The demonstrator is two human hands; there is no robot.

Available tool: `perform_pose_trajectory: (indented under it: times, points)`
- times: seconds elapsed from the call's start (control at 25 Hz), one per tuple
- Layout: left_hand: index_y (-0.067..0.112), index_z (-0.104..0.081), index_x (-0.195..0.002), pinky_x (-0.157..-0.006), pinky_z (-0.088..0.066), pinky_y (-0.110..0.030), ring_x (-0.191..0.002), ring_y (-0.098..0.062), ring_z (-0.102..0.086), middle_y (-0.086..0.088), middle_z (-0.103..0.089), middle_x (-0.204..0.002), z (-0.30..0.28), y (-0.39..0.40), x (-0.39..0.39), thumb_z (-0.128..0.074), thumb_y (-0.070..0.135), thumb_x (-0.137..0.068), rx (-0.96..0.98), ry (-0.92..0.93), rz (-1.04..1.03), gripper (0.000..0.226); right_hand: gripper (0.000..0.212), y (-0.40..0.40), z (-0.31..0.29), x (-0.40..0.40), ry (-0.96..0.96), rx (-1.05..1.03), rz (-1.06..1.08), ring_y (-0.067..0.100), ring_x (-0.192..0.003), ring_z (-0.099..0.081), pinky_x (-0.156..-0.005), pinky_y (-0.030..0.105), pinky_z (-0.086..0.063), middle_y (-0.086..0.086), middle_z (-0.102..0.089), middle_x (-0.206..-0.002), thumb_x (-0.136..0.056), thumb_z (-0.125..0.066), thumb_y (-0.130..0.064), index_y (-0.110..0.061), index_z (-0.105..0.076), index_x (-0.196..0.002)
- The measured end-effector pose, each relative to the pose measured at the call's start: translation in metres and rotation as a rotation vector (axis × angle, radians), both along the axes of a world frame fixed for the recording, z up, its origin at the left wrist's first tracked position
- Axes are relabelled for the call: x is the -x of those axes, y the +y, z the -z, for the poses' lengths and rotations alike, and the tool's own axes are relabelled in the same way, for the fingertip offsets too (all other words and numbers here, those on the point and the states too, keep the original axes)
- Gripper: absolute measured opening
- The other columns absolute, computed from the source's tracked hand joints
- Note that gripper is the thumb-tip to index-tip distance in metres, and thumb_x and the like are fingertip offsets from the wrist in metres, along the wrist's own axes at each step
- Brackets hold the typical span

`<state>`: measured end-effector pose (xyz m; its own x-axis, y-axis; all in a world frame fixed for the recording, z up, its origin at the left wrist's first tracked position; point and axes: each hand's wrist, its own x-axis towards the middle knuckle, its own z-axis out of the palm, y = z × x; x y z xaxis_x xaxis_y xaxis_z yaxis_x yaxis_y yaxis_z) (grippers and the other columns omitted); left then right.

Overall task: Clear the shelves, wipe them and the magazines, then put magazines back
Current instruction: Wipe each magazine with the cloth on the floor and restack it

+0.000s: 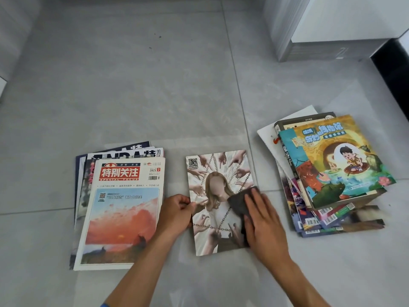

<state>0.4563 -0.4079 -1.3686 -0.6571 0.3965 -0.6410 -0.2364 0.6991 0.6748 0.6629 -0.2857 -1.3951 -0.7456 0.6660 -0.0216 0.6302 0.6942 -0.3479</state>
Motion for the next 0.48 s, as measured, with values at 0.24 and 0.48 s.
perform_pose_trajectory:
  times: [0.24, 0.48]
  points:
    - [0.011, -0.062, -0.074, -0.057, -0.047, -0.024, -0.059, -0.015, -0.059, 0.003, -0.065, -0.064, -0.020, 0.011, -0.004, -0.077, 0.020, -0.076, 0.032, -0.063, -0.023, 0.017, 0.053, 0.048, -0.002, 0.065, 0.062, 0.192, 0.206, 0.036, -0.144, -0.034, -0.118, 0.046, -0.030, 0.011, -0.033, -0.159, -0.097, -0.056, -0.020, -0.010, -0.044, -0.148]
    - [0.028, -0.054, -0.095, -0.055, -0.049, -0.028, -0.067, -0.017, -0.060, 0.002, -0.074, -0.077, -0.035, 0.029, -0.033, -0.067, 0.013, -0.086, -0.125, -0.257, -0.195, 0.022, 0.074, 0.016, -0.011, 0.013, 0.125, 0.344, 0.141, 0.014, -0.146, -0.025, -0.118, 0.024, -0.024, -0.006, -0.020, -0.164, -0.093, -0.067, -0.028, -0.022, -0.029, -0.156]
